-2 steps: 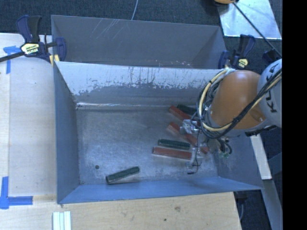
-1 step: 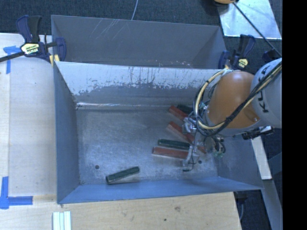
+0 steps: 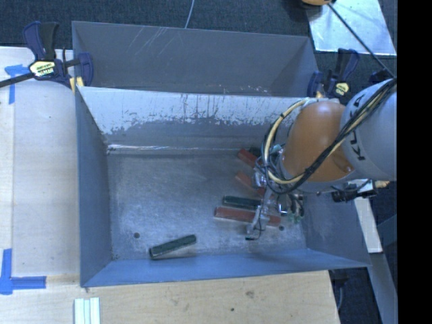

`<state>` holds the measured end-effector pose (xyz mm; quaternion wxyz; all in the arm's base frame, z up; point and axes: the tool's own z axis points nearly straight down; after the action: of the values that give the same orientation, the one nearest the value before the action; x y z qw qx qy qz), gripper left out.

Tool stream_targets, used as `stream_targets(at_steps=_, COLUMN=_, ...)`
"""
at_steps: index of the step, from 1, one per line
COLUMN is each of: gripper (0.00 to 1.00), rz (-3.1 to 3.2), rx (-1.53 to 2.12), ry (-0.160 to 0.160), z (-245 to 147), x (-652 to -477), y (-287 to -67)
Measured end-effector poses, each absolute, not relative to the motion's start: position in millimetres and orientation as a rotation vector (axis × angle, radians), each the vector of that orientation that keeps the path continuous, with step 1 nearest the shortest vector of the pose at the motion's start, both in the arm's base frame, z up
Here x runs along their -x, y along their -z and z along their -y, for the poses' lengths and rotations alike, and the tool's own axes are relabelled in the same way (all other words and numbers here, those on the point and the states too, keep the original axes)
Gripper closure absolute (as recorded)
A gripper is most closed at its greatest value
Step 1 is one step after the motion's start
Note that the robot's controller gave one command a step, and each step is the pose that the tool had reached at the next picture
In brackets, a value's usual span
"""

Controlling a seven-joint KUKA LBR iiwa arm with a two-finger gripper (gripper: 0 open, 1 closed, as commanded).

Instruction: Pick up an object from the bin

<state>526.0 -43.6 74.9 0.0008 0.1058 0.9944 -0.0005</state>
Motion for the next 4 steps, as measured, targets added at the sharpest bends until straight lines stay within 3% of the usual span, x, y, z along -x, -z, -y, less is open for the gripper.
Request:
stream_targets(at_steps=1, gripper=1.0, rz=-3.095, rx=-0.411, ry=-0.004, z=40.2, x=-532.8, y=-76.0)
stream_targets(at_steps=3, gripper=1.0, rz=-3.097, rx=-0.411, ry=-0.004, z=40.1, x=-532.1, y=-78.3)
stream_targets(at_steps=4, gripper=1.0, rz=-3.116, rx=-0.413, ry=-0.002, z=40.0, x=-528.2, y=-95.8)
